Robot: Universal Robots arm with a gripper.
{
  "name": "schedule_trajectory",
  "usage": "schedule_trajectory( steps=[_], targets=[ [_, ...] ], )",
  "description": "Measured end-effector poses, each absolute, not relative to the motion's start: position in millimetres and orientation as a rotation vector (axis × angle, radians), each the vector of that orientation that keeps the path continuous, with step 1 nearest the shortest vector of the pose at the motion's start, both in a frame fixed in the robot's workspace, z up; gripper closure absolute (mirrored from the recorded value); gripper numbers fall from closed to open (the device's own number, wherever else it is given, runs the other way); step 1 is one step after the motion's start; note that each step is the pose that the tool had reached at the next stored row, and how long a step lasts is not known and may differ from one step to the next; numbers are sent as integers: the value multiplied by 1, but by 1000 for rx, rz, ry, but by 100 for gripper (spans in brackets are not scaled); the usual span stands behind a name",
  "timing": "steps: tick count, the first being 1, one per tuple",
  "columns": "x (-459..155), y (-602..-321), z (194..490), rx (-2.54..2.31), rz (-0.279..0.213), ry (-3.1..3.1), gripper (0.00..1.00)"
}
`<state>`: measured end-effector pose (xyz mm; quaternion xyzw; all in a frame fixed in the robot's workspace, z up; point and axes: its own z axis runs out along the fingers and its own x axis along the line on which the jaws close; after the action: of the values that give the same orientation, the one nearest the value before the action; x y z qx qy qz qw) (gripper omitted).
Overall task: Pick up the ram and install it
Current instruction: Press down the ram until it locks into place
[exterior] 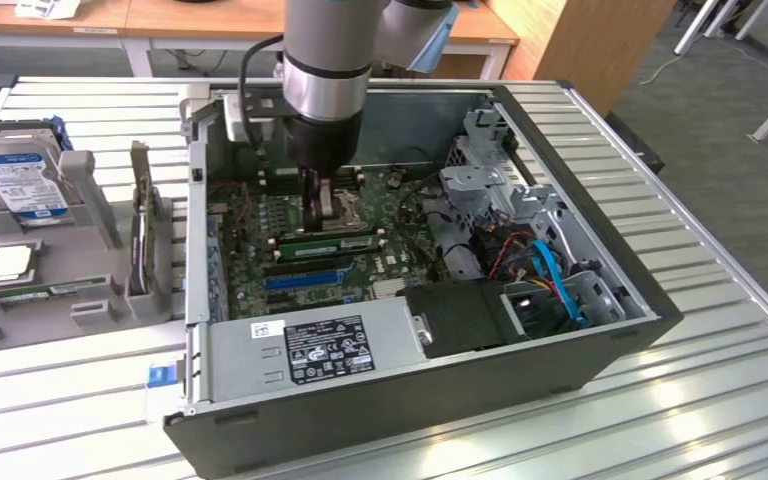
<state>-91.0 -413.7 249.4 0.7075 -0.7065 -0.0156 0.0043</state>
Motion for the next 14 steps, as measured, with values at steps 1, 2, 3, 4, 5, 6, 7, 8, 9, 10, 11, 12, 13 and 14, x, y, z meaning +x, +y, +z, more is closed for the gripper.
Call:
schedule_trajectory(
  steps=[1,2,3,4,5,6,7,8,9,10,11,12,13,14],
  targets=[
    [-91,-414,250,2217,-49,-2213,90],
    [-91,-414,251,2217,-49,-2213,90],
    [-91,-414,253,2217,-49,-2213,90],
    [-91,-414,254,2217,-49,-2213,90],
    [-91,-414,256,2217,-49,-2213,90],
    [-91,-414,257,2217,-49,-2213,90],
    [-91,-414,259,2217,-49,-2213,90],
    [-91,-414,260,2217,-49,-2213,90],
    [-91,-414,262,2217,-49,-2213,90],
    [-91,-414,263,2217,-49,-2213,90],
    [-91,-414,264,2217,-49,-2213,90],
    [-91,-414,265,2217,-49,-2213,90],
    [-91,-414,266,2217,-49,-2213,90],
    [-91,-414,267,2217,-49,-2213,90]
  ],
)
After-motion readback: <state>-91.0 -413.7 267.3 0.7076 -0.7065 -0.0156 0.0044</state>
